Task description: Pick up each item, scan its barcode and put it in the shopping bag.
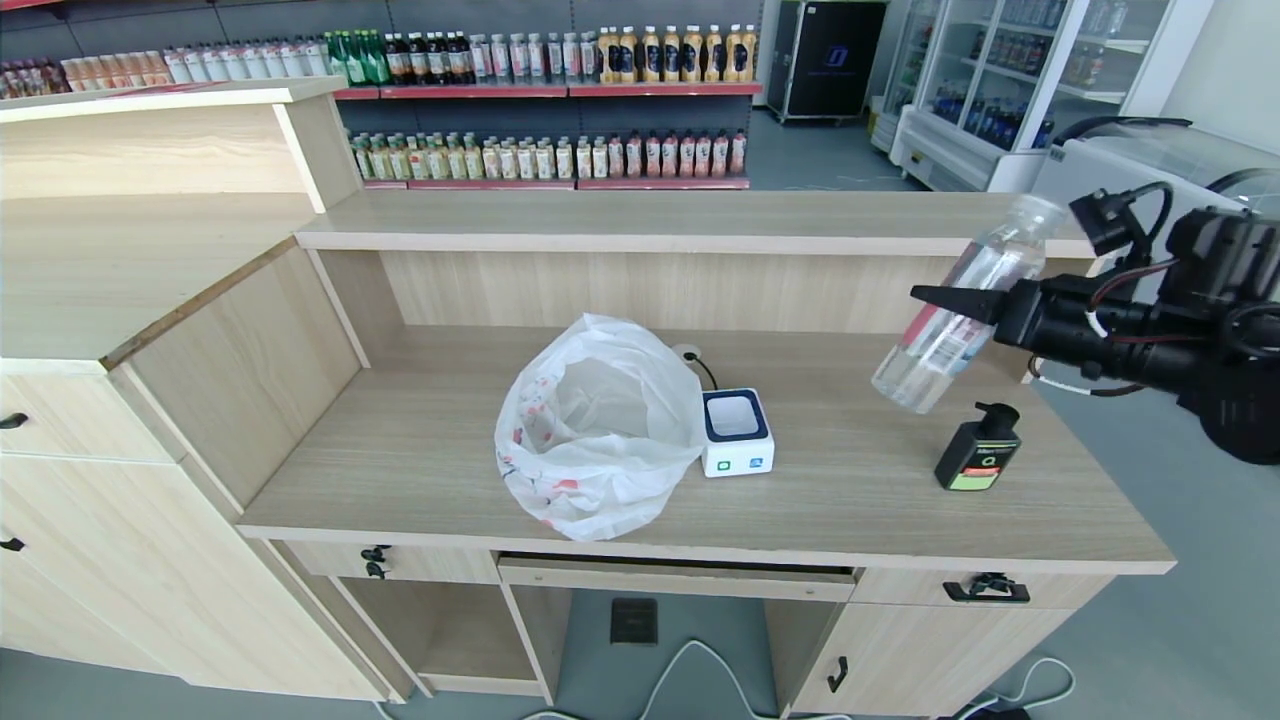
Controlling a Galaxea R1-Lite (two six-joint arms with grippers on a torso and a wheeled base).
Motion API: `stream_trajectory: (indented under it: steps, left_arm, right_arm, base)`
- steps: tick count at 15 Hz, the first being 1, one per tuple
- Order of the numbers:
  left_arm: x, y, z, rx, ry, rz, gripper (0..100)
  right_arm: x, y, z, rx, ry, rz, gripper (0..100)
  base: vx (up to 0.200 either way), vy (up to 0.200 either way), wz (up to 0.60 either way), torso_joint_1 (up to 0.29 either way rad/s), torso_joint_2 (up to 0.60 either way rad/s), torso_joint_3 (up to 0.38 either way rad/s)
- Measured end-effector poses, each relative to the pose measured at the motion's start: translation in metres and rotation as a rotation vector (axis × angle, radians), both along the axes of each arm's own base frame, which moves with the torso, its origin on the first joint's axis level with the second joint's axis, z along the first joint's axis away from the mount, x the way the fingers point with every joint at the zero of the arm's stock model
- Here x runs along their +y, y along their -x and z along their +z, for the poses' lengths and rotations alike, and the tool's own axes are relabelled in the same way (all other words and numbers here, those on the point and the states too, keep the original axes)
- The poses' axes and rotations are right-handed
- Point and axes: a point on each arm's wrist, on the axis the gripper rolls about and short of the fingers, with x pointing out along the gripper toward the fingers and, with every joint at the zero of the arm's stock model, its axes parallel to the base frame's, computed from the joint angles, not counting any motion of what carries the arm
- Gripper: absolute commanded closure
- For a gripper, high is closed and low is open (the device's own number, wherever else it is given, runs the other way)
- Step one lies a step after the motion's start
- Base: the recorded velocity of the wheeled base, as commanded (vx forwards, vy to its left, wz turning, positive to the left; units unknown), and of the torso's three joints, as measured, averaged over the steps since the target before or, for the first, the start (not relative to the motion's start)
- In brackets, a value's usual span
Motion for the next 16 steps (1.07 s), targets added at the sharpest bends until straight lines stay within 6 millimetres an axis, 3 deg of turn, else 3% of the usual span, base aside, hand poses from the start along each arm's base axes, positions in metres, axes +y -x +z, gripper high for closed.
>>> stream_trajectory:
  steps: [2,3,5,7,16]
  left_arm:
    - [0.0,0.0,0.0,0.0,0.0,-0.001,0]
    - [0.0,0.0,0.0,0.0,0.0,0.0,0]
    - [0.0,0.0,0.0,0.0,0.0,0.0,0]
    - [0.0,0.0,0.0,0.0,0.0,0.0,0]
    - [0.0,0.0,0.0,0.0,-0.001,0.0,0]
  right_arm:
    - [0.024,0.051,0.037,-0.006,-0.063,0.091,100]
    - [0.035,0.075,0.046,-0.007,-0.081,0.139,100]
    - [0.052,0.119,0.053,-0.006,-0.099,0.23,100]
    - [0.059,0.15,0.057,-0.008,-0.105,0.294,100]
    - [0.062,0.214,0.084,-0.044,-0.114,0.431,100]
  base:
    - [0.0,0.0,0.0,0.0,0.0,0.0]
    - [0.0,0.0,0.0,0.0,0.0,0.0]
    - [0.0,0.0,0.0,0.0,0.0,0.0]
    - [0.0,0.0,0.0,0.0,0.0,0.0]
    - [0.0,0.0,0.0,0.0,0.0,0.0]
